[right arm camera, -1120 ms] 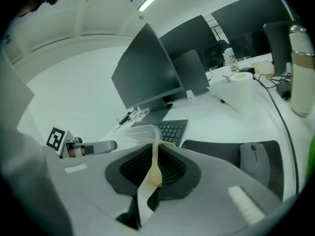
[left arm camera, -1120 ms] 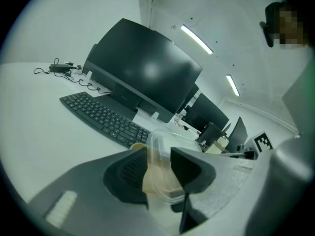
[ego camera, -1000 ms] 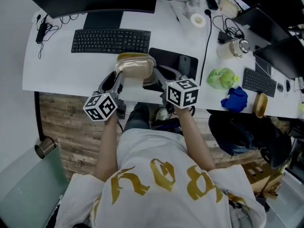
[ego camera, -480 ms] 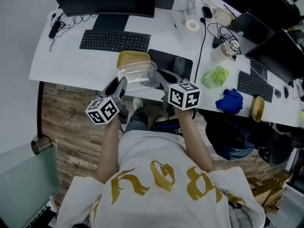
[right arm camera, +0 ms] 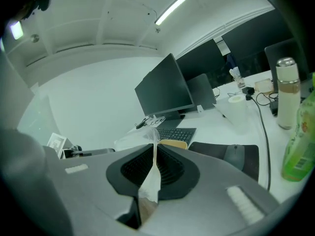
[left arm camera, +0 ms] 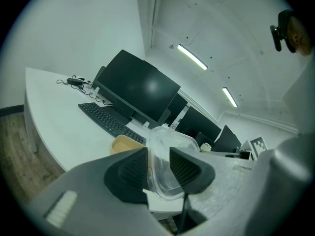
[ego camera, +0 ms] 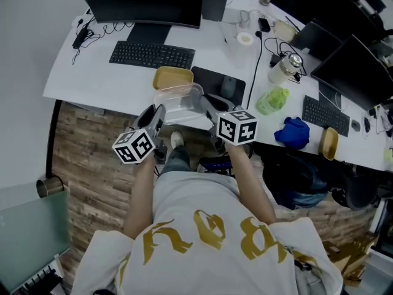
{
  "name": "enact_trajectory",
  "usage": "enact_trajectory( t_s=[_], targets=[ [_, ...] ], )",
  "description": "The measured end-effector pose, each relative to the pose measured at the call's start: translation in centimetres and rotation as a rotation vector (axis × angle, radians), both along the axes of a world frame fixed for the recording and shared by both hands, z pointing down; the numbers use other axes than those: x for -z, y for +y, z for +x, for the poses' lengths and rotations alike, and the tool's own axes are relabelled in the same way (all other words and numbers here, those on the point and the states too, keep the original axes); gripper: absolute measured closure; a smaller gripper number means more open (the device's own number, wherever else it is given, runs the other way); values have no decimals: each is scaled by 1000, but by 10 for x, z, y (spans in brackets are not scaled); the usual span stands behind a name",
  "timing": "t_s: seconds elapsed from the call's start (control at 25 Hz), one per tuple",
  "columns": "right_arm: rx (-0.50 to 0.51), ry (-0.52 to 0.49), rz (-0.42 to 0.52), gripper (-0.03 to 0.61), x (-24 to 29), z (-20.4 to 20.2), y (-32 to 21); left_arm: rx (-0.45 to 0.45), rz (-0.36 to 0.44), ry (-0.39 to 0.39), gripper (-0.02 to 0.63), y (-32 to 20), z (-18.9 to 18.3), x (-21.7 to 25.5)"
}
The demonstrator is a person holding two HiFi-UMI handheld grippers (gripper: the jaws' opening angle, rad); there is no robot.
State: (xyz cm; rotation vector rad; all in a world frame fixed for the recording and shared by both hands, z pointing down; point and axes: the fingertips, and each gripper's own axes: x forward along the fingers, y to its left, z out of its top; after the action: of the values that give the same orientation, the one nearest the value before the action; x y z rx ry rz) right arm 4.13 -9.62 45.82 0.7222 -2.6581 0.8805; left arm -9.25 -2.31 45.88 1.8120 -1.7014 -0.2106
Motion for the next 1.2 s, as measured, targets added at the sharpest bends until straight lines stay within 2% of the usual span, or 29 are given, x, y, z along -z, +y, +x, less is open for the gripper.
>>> enact_trajectory(
  t_s=[0.48,1.2],
  targets=[
    [18,15,3,534,-1,5,20,17,-10,12,489,24,8,-3],
    [24,22,8,538,-1,4,23,13,-9,10,489,27,7,-2]
  ],
)
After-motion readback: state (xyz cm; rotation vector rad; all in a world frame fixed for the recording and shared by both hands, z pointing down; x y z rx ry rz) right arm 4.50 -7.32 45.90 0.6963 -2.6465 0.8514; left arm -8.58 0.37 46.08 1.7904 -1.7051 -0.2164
